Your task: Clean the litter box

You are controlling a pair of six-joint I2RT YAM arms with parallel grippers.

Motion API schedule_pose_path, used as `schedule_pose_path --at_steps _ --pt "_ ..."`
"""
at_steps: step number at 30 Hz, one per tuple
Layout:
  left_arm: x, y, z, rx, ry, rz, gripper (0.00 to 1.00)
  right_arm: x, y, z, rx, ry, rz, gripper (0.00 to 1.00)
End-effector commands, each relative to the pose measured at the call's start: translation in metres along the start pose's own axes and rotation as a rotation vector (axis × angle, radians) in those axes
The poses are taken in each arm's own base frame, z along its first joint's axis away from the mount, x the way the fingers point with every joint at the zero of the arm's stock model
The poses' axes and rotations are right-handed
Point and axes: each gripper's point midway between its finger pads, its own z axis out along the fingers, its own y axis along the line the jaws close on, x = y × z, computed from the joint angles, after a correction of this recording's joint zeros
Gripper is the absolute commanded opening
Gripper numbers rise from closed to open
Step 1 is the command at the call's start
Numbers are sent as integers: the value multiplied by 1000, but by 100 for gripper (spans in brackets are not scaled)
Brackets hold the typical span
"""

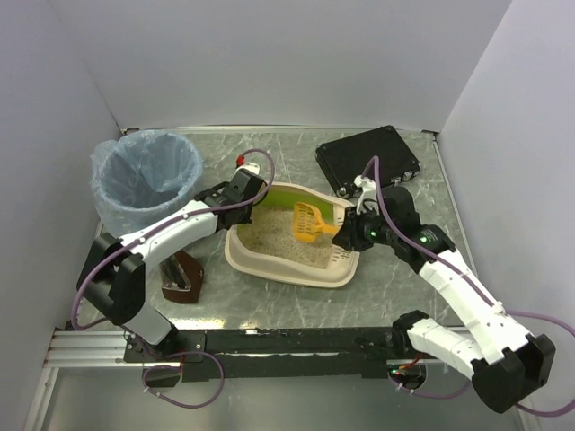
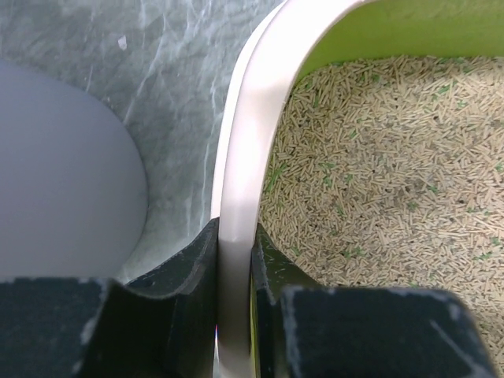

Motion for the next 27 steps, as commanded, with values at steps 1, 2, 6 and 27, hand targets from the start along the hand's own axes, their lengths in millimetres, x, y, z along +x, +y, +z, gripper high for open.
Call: schedule_pose_path --at_steps 1,2,6,27 --pt "-67 -10 -4 41 -183 -141 1 -9 21 25 -171 7 47 2" --pt "-64 -12 -3 47 -172 -144 1 -9 25 30 -207 22 55 4" --pt "-55 -12 -2 49 -144 -143 12 -1 24 53 -280 111 145 14" --pt "-111 -14 -125 269 -387 -257 99 -75 -83 -47 488 -386 153 100"
